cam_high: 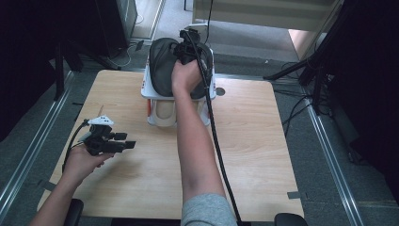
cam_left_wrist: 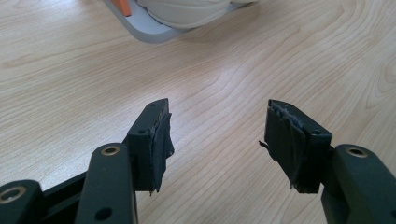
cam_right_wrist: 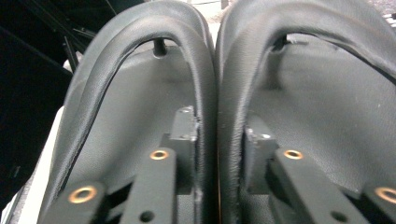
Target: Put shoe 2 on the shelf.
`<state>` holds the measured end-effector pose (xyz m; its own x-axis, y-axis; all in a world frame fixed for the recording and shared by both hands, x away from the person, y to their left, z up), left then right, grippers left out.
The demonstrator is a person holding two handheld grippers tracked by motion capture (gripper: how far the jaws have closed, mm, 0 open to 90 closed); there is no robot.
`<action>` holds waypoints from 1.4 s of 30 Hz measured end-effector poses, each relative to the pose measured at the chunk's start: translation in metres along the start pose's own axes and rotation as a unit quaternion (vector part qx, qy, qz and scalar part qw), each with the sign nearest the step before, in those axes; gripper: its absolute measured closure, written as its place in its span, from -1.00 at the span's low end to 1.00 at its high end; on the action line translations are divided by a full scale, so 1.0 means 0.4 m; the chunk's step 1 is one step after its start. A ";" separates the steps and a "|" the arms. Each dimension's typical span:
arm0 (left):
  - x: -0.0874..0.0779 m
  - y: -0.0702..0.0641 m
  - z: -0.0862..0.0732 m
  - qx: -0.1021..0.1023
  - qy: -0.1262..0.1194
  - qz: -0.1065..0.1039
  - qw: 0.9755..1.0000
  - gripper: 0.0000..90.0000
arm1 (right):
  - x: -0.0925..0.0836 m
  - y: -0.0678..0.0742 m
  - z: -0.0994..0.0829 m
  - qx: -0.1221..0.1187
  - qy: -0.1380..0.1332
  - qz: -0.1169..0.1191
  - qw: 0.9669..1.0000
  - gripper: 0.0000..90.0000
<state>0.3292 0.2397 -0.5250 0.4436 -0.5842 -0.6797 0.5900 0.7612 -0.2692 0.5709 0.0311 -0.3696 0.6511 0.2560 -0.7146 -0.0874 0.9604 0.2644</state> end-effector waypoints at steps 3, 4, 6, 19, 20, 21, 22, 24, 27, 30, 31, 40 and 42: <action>0.001 0.000 0.001 0.000 0.000 0.002 1.000 -0.08 | 0.001 0.005 -0.001 -0.004 -0.001 0.013 1.000 0.38; 0.001 0.000 0.001 0.001 0.000 0.002 1.000 -0.08 | 0.001 0.006 -0.002 -0.004 0.000 0.016 1.000 0.38; 0.001 0.000 0.001 0.001 0.000 0.002 1.000 -0.08 | 0.000 0.006 -0.003 -0.009 -0.002 0.013 1.000 0.37; 0.004 0.002 0.003 0.001 -0.001 0.003 1.000 -0.08 | -0.017 -0.005 -0.001 -0.019 -0.002 0.027 0.999 0.25; 0.005 0.001 0.002 0.000 -0.001 0.003 1.000 -0.08 | -0.019 -0.007 -0.001 -0.019 -0.002 0.029 0.999 0.25; 0.005 0.001 0.002 0.000 -0.001 0.004 1.000 -0.08 | -0.020 -0.008 -0.001 -0.022 -0.002 0.032 0.999 0.25; 0.005 0.001 0.002 0.000 -0.001 0.004 1.000 -0.08 | -0.022 -0.010 -0.001 -0.025 0.000 0.035 0.999 0.25; 0.005 0.002 0.002 0.000 -0.001 0.004 1.000 -0.08 | -0.026 -0.011 -0.002 -0.030 0.001 0.040 0.999 0.25; 0.004 0.003 0.001 0.001 0.001 0.004 1.000 -0.08 | -0.033 -0.012 -0.007 -0.039 0.006 0.048 0.998 0.26; 0.006 0.003 0.003 -0.001 -0.002 0.003 1.000 -0.08 | -0.048 -0.016 -0.012 -0.045 0.007 0.057 0.997 0.27; 0.007 0.002 0.003 -0.001 -0.001 0.003 1.000 -0.08 | -0.052 -0.018 -0.013 -0.048 0.007 0.060 0.997 0.27; 0.010 0.005 0.004 -0.003 -0.002 0.004 1.000 -0.08 | -0.096 -0.034 -0.044 -0.085 0.011 0.082 0.993 0.26; 0.010 0.005 0.003 -0.004 -0.002 0.004 1.000 -0.08 | -0.107 -0.041 -0.049 -0.089 0.011 0.088 0.992 0.27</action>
<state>0.3332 0.2386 -0.5274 0.4512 -0.5789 -0.6791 0.5813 0.7681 -0.2685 0.5296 0.0064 -0.3563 0.5974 0.4216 -0.6822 -0.3304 0.9045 0.2696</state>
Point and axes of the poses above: each handheld gripper's, and its own axes: x roughly forward along the jaws, z roughly out of its top, y roughly to its left, the point moved 5 cm from there along x, roughly forward along the jaws
